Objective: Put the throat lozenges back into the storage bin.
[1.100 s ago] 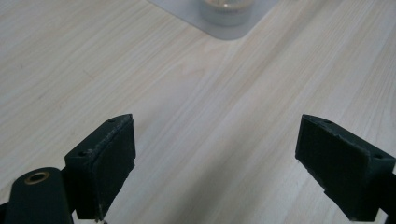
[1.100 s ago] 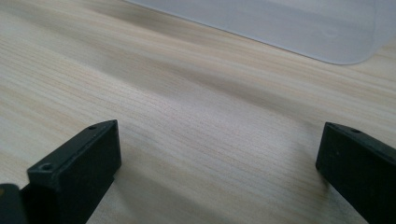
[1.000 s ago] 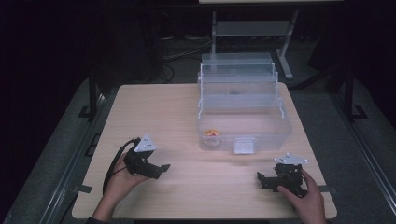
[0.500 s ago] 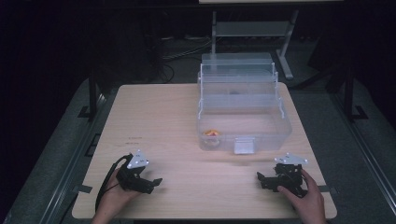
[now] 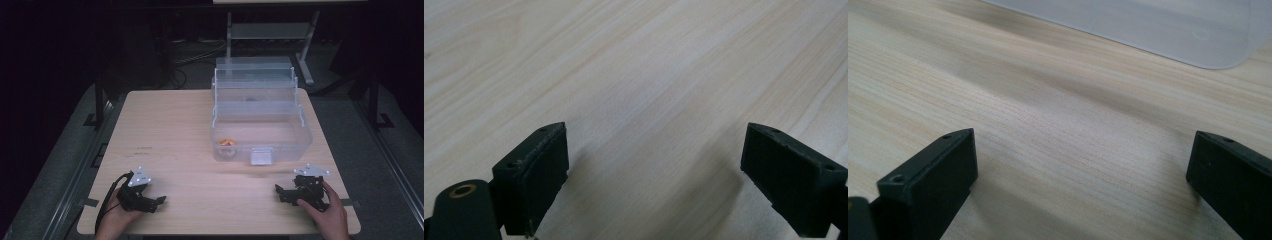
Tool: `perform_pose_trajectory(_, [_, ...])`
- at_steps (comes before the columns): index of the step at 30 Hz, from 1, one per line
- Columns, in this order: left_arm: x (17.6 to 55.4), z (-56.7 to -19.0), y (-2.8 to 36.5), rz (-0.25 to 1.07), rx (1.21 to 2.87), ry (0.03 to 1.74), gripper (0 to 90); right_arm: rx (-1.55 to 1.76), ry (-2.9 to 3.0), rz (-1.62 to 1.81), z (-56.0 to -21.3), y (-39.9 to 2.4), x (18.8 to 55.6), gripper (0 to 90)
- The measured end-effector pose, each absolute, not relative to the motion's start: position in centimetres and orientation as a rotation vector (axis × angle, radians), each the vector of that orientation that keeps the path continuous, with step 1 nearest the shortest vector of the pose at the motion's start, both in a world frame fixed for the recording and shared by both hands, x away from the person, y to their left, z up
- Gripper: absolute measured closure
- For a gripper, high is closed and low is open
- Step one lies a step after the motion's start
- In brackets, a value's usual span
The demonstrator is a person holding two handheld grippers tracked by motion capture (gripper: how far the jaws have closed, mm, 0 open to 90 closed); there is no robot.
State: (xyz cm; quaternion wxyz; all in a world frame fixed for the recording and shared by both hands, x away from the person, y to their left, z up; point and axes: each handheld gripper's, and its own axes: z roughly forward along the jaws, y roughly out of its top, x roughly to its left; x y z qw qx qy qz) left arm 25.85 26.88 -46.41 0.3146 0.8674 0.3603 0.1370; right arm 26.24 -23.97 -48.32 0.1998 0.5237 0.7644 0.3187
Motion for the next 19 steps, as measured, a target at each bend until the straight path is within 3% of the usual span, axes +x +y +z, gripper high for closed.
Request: perform_pose_trajectory(19, [25.03,-47.45,27.86,0.389,2.197,0.906,10.9,1.464,2.138,0.888,-48.31,-23.97,26.23,0.0])
